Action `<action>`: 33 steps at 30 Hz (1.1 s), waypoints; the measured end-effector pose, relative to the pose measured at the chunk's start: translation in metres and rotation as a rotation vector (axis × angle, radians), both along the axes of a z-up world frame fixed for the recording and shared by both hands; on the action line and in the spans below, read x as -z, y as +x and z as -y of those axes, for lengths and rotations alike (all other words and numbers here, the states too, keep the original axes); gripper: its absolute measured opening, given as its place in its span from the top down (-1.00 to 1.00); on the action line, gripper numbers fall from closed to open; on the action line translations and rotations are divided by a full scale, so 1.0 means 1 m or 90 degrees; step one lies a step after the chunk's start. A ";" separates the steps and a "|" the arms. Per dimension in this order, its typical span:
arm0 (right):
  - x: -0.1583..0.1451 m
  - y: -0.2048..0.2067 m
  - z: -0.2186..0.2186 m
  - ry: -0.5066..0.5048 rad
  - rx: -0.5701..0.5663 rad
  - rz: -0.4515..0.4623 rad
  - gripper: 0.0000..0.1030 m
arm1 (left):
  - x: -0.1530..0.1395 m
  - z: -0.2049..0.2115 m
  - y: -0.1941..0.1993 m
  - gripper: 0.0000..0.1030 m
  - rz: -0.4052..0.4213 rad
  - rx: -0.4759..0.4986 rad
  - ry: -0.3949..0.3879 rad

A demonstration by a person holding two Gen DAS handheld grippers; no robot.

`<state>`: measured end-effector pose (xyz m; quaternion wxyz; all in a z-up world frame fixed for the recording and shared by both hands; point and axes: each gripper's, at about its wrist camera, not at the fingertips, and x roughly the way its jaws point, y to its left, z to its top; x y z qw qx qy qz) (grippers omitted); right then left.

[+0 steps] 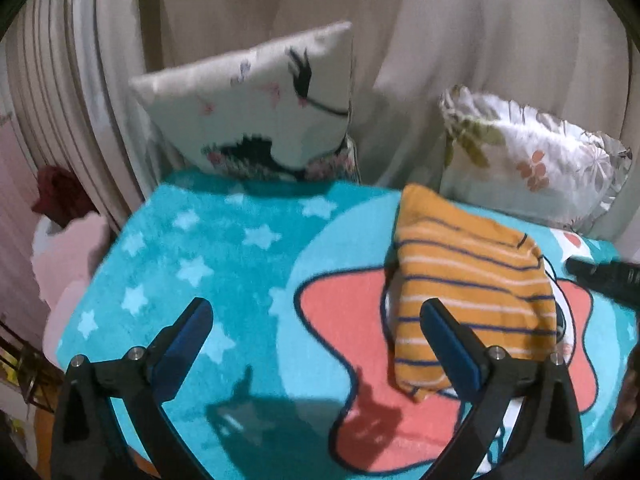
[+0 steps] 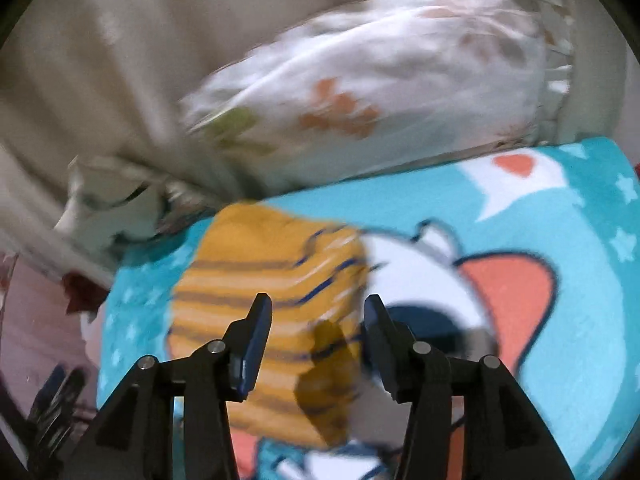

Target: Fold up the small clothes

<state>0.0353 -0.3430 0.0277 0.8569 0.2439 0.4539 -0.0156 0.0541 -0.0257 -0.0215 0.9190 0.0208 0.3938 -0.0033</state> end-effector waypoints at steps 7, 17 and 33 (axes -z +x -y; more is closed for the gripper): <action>0.039 0.030 -0.091 0.019 -0.086 -0.025 0.01 | 0.004 -0.037 0.001 -1.00 -0.031 -0.008 -0.028; 0.079 -0.006 -0.119 -0.002 -0.068 -0.108 0.01 | 0.013 -0.068 0.005 -1.00 -0.054 0.004 -0.051; 0.029 -0.019 -0.119 -0.008 0.014 -0.047 0.00 | 0.027 -0.074 0.011 -1.00 -0.092 0.061 -0.061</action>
